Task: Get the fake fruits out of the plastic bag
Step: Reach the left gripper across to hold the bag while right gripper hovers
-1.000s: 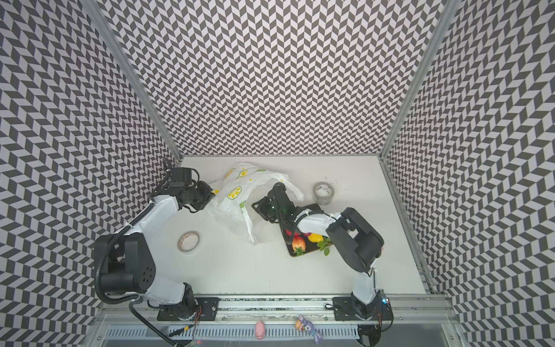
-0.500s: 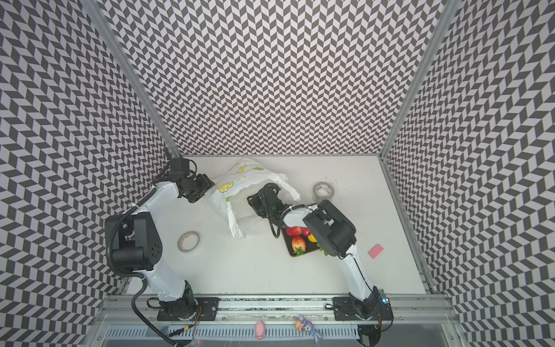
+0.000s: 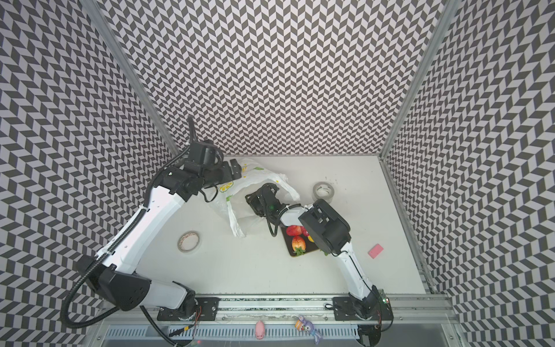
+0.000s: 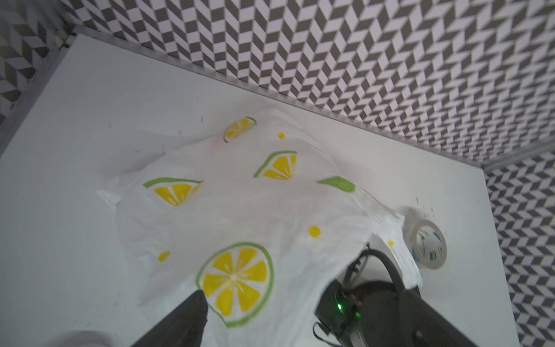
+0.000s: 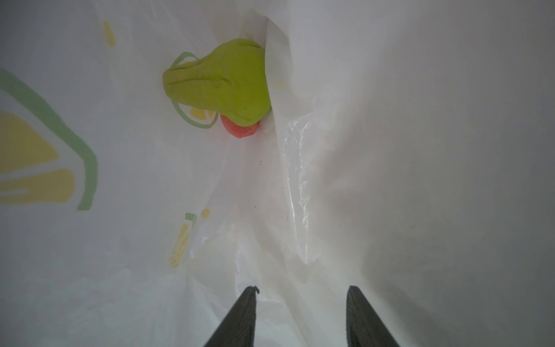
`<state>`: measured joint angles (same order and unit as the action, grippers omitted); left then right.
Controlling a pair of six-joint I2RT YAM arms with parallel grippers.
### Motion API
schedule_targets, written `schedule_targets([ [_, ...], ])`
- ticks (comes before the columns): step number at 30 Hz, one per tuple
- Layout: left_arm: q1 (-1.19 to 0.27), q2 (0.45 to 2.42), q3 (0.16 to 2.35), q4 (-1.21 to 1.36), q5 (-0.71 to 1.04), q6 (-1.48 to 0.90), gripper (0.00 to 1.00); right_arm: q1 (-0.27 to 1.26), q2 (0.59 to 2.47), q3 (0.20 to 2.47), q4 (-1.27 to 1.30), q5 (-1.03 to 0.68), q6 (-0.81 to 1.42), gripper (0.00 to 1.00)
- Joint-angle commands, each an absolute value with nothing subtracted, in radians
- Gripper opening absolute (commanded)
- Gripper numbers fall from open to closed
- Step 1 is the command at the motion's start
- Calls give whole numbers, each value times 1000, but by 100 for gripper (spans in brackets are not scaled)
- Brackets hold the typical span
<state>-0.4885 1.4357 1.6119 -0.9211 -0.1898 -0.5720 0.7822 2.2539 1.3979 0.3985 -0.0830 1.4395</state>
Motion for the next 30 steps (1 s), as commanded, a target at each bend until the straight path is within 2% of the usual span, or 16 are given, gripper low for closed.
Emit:
schedule_targets([
  [1,-558,1440,1646,-1133,-390,-508,100,781,2258,1417,442,-100,1447,49],
  [8,-655,1520,1639,-1163,-472,-293,100,782,2263,1439,433,-108,1430,49],
  [12,-614,1596,1659,-1147,-398,-215,100,782,2268,1443,436,-109,1438,49],
  [19,-555,1657,1644,-1094,-407,-164,97,784,2281,1479,406,-115,1435,49],
  [21,-551,1680,1651,-1094,-451,-171,85,784,2284,1490,401,-118,1430,49],
  [28,-555,1685,1707,-1026,-517,-153,9,784,2299,1517,391,-125,1438,49],
  [29,-556,1667,1700,-1012,-526,-143,0,784,2300,1517,394,-124,1449,50],
  [30,-560,1647,1688,-998,-528,-133,0,784,2301,1517,402,-124,1459,50],
])
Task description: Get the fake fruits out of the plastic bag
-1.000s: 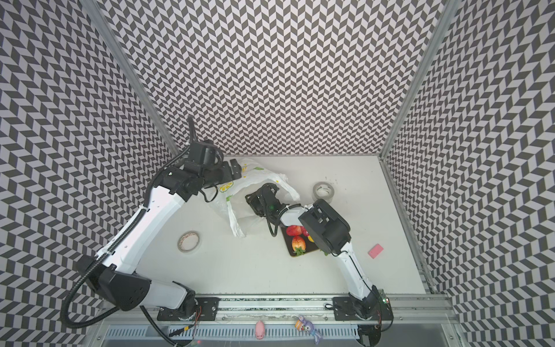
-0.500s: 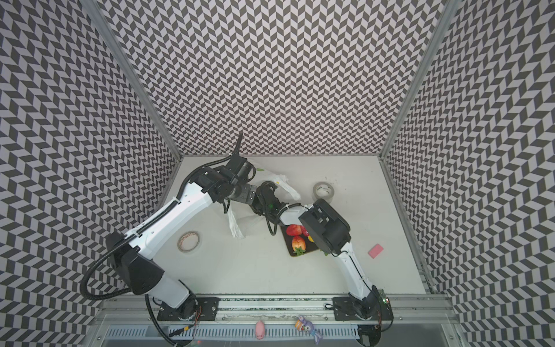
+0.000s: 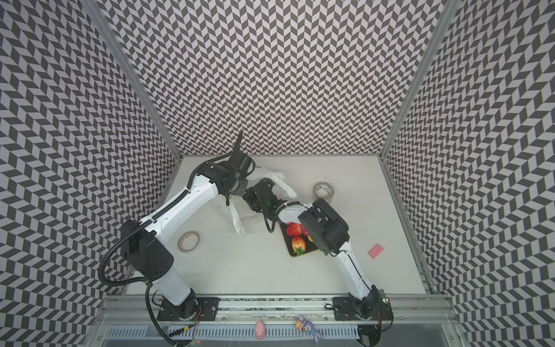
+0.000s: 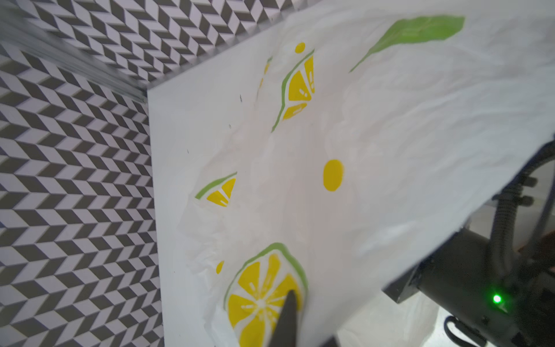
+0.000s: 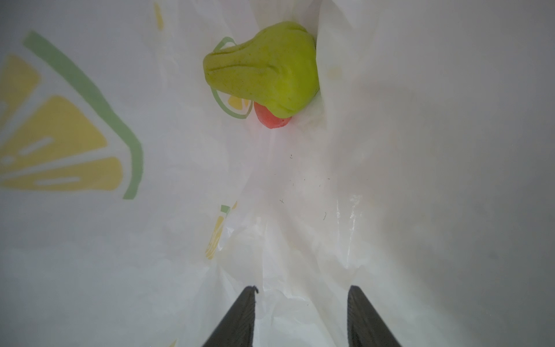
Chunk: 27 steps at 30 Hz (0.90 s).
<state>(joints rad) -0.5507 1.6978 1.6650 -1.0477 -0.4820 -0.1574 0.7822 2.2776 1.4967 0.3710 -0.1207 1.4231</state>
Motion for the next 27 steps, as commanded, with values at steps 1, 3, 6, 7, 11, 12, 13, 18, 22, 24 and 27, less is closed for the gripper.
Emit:
schedule_targets([
  [1,-564,1615,1669,-967,-523,-114,0,784,2301,1521,408,-122,1466,50],
  [3,-578,1529,1602,-868,-495,-64,0,785,2301,1528,411,-118,1471,52],
  [6,-627,1369,1473,-683,-443,40,0,790,2295,1526,421,-104,1475,53],
  [7,-651,1303,1413,-615,-420,92,0,790,2293,1522,426,-99,1477,54],
  [11,-733,1044,1157,-389,-421,209,0,782,2297,1523,447,-94,1481,56],
  [12,-736,991,1109,-369,-408,220,0,777,2302,1534,452,-100,1472,57],
  [13,-735,955,1074,-371,-403,222,0,774,2306,1550,444,-105,1462,57],
  [18,-735,946,1046,-469,-369,205,0,767,2297,1587,398,-91,1431,60],
  [22,-733,980,1015,-494,-432,140,0,767,2280,1571,302,-65,1405,67],
  [24,-727,1031,1044,-565,-455,79,0,768,2263,1539,274,-47,1385,69],
  [27,-726,1087,1079,-659,-496,-33,0,768,2242,1483,279,-54,1365,71],
])
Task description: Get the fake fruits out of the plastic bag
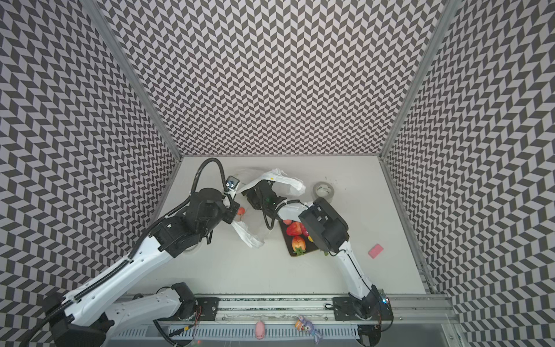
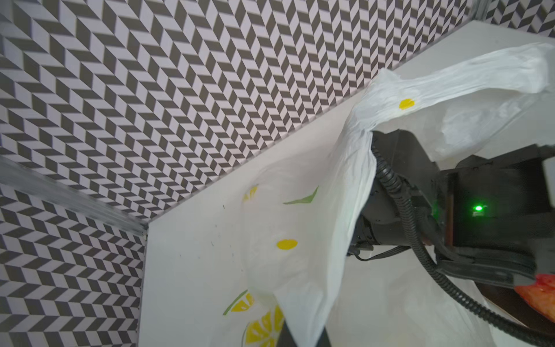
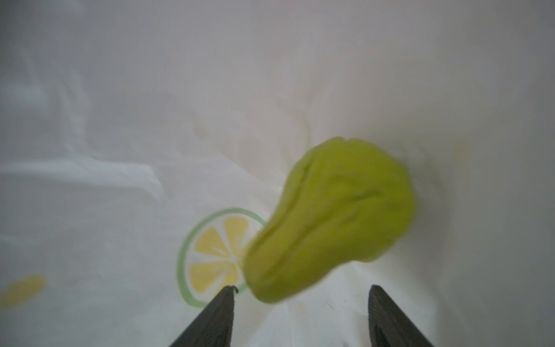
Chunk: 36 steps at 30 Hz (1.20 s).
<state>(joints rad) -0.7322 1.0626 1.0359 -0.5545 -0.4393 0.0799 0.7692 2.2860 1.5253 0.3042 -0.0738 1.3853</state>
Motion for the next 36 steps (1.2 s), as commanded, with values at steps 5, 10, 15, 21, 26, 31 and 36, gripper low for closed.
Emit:
schedule_targets([
  [5,-724,1121,1097,-784,-515,-211,8,778,2213,1417,297,-85,1325,71],
  [10,-725,1110,1128,-871,-480,-359,59,778,2184,1369,325,-93,1297,72],
  [15,-678,1102,1282,-877,-456,-420,79,781,2194,1429,300,-141,1215,71],
  [21,-532,1154,1378,-903,-282,-482,92,810,2180,1453,233,-181,1024,70],
  [26,-532,1166,1364,-926,-124,-530,100,833,2208,1472,194,-194,909,69],
  [31,-530,1118,1244,-876,-52,-646,100,845,2287,1576,163,-204,843,71],
  [36,-524,1109,1141,-818,-24,-704,100,863,2347,1650,129,-205,832,71],
])
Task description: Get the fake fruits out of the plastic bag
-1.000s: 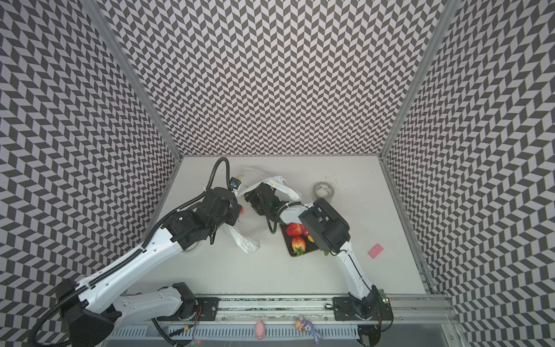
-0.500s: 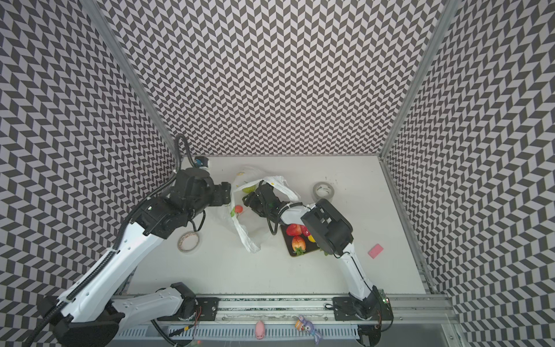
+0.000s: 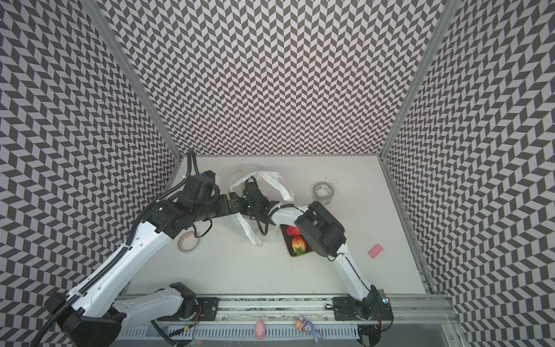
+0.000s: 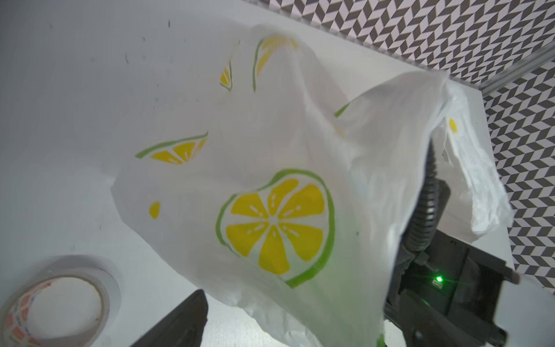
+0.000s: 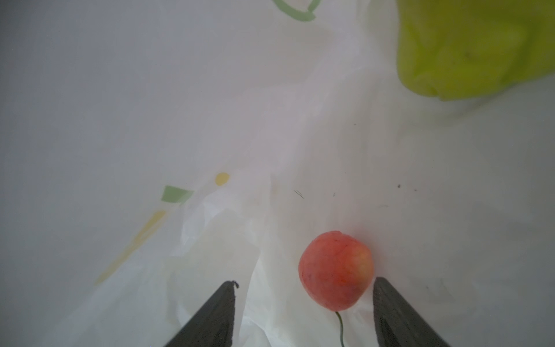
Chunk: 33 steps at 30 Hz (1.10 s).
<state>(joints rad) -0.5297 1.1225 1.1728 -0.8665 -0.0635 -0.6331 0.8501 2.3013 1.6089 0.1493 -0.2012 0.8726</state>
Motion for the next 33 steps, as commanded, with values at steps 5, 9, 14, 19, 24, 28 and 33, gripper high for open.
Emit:
schedule_targets([
  [5,-514,1119,1078,-764,-10,-699,86,877,2409,1716,74,-184,826,69],
  [9,-512,1128,1038,-746,8,-696,62,887,2446,1753,39,-169,827,63],
  [14,-512,1111,998,-804,-37,-693,18,888,2441,1745,35,-149,834,44],
  [19,-512,1078,988,-913,-135,-721,0,878,2393,1707,64,-133,849,30],
  [24,-513,1043,966,-1002,-222,-767,0,859,2315,1654,106,-128,877,26],
  [28,-512,1029,941,-1001,-238,-774,0,854,2245,1584,143,-138,899,26],
  [33,-513,1028,909,-952,-222,-762,0,848,2163,1491,182,-167,925,26],
])
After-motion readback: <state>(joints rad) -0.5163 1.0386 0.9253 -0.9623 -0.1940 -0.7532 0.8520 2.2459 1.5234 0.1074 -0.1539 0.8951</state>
